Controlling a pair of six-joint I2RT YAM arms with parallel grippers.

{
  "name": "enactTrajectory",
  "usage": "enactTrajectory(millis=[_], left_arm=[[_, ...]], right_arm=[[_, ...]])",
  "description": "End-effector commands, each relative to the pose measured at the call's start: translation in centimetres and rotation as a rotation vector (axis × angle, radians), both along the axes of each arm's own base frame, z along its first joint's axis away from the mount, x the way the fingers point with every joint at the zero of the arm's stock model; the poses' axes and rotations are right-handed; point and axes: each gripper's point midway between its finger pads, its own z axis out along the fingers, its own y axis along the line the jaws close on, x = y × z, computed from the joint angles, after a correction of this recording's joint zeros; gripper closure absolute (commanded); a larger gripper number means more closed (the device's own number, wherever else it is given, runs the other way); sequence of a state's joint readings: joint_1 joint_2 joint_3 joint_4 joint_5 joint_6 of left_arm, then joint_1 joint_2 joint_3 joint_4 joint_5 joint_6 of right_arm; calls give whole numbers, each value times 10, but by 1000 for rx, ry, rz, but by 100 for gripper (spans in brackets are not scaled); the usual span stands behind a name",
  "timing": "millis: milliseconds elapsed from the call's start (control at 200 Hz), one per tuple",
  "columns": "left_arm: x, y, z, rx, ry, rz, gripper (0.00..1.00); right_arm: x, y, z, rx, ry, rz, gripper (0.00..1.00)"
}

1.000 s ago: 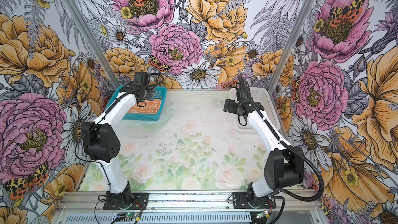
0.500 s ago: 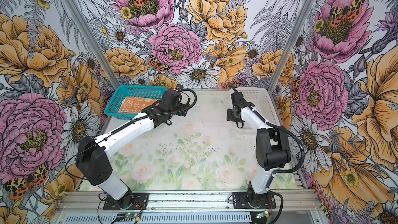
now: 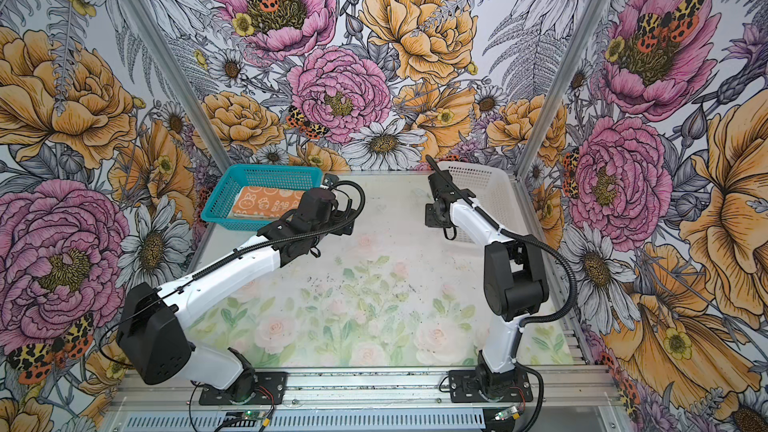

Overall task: Fold and stack the towels
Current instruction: 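Release the towel onto the stack while right gripper moves to white basket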

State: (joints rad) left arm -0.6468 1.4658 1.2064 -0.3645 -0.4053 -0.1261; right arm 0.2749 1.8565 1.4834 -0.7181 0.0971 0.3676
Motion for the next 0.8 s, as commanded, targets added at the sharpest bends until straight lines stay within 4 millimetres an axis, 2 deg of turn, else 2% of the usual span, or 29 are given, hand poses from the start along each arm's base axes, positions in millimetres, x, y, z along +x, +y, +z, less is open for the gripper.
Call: enactTrajectory(millis=[0, 175, 340, 505, 605, 796], left_arm=[[-1, 11, 13, -93, -27, 26, 1], [-9, 39, 9, -162, -10, 67, 1], [-19, 64, 3, -206, 4, 105, 1], [-30, 79, 1, -210, -3, 132, 1], [-34, 83, 0, -214, -3, 139, 1], [-40, 87, -4, -220, -1, 157, 1]], right_arm=[[18, 62, 22, 162, -62, 18, 100], [36, 122, 26, 240, -77, 32, 100], [46, 158, 3, 281, -39, 18, 100], [48, 195, -14, 304, -16, 46, 100], [49, 207, -19, 312, -13, 58, 93], [53, 209, -13, 317, -29, 70, 78]])
